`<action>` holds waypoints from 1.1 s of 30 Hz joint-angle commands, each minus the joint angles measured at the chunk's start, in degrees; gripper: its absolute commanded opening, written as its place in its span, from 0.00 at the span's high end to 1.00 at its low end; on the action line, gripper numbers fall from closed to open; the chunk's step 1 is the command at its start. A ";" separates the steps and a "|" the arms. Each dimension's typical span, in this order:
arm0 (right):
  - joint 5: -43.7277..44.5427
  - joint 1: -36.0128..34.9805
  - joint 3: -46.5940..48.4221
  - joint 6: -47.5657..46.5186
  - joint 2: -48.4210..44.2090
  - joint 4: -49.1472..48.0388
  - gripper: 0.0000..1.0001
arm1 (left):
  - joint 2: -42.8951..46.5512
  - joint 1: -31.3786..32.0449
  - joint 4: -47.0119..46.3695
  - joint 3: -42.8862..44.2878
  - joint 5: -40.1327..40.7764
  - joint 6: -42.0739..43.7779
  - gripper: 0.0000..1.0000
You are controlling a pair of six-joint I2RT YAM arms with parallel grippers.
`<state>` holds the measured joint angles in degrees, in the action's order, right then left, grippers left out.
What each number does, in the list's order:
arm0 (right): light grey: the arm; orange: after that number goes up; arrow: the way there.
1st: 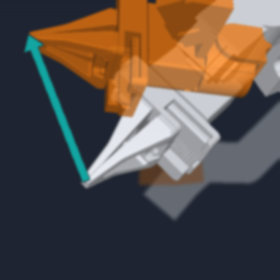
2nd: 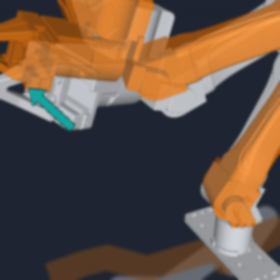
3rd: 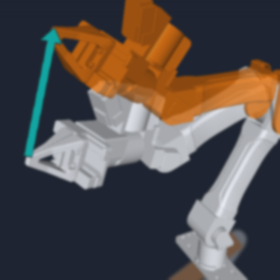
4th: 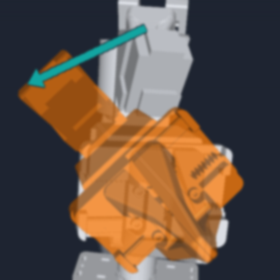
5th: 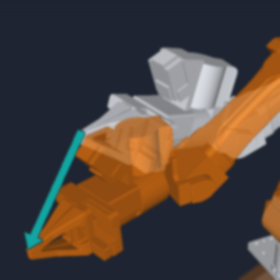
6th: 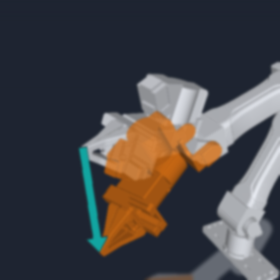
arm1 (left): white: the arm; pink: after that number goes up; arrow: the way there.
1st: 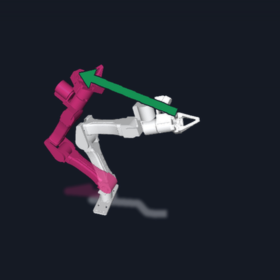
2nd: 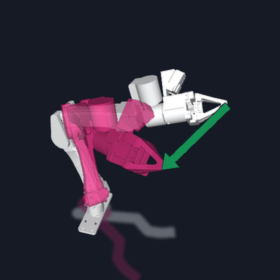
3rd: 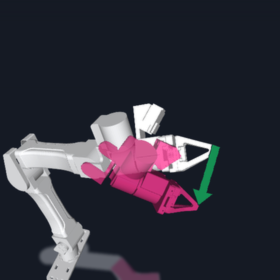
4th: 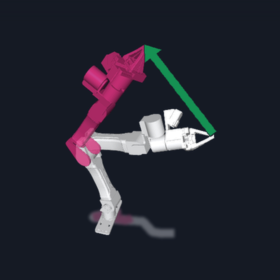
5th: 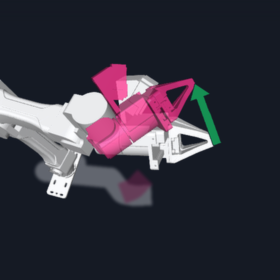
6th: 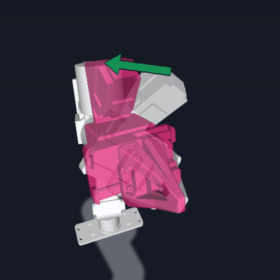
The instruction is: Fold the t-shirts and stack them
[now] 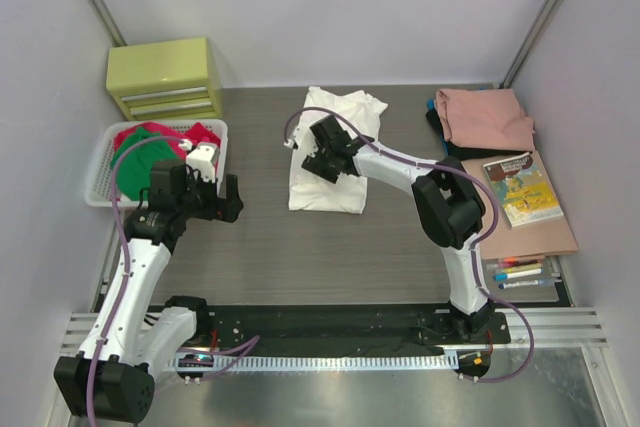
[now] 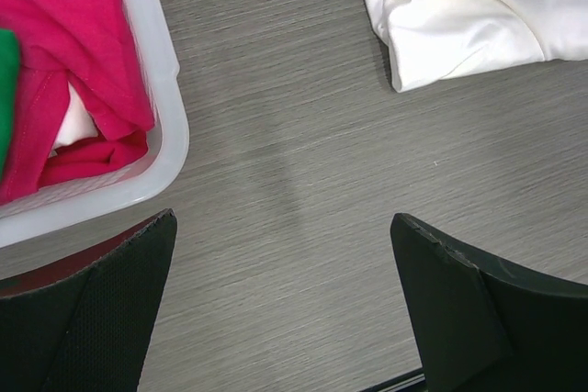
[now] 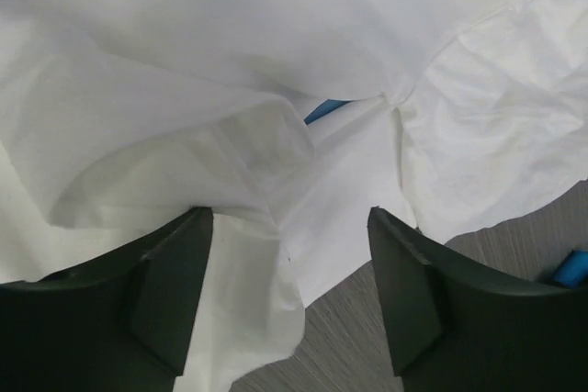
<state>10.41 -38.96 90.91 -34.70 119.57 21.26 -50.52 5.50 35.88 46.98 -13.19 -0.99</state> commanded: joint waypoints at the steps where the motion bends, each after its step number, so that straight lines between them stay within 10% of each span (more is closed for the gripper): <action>1: 3.47 0.20 -1.71 0.77 -3.46 -7.11 0.21 | -0.10 -0.31 -0.90 -0.14 -1.57 0.73 0.00; 16: 8.40 0.46 -9.42 12.08 -19.44 -5.44 0.20 | 0.42 -0.31 -0.90 -0.22 -2.28 0.73 0.00; 18: 5.69 0.73 -11.89 14.47 -26.35 -4.91 0.46 | 1.30 -0.31 -0.98 -0.49 -2.37 0.73 0.00; 19: 3.93 1.16 -14.42 17.62 -28.32 -4.73 0.99 | 1.39 -0.31 -0.99 -0.49 -2.37 0.73 0.00; 23: -4.42 1.95 -17.43 20.98 -34.48 2.29 0.99 | 0.25 -0.31 -1.07 -0.40 -2.28 0.73 0.00; 26: -5.76 2.92 -20.16 21.34 -35.90 4.93 0.99 | -2.47 -0.22 -1.77 0.65 -2.45 0.73 0.23; 27: -6.19 3.45 -20.42 21.25 -35.55 7.11 0.99 | -4.82 -0.22 -1.86 1.26 -2.54 0.73 0.87; 28: -6.98 3.97 -20.86 21.60 -35.28 7.92 0.99 | -6.07 -0.22 -1.95 2.84 -2.37 0.30 1.00; 33: -15.06 6.88 -22.02 23.88 -31.87 9.67 0.99 | -12.14 1.52 -1.95 7.15 -6.14 -3.22 1.00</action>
<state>3.46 -33.71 69.08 -14.04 84.36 26.39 -60.73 5.52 35.79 49.76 -16.01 -1.89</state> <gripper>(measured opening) 0.018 0.006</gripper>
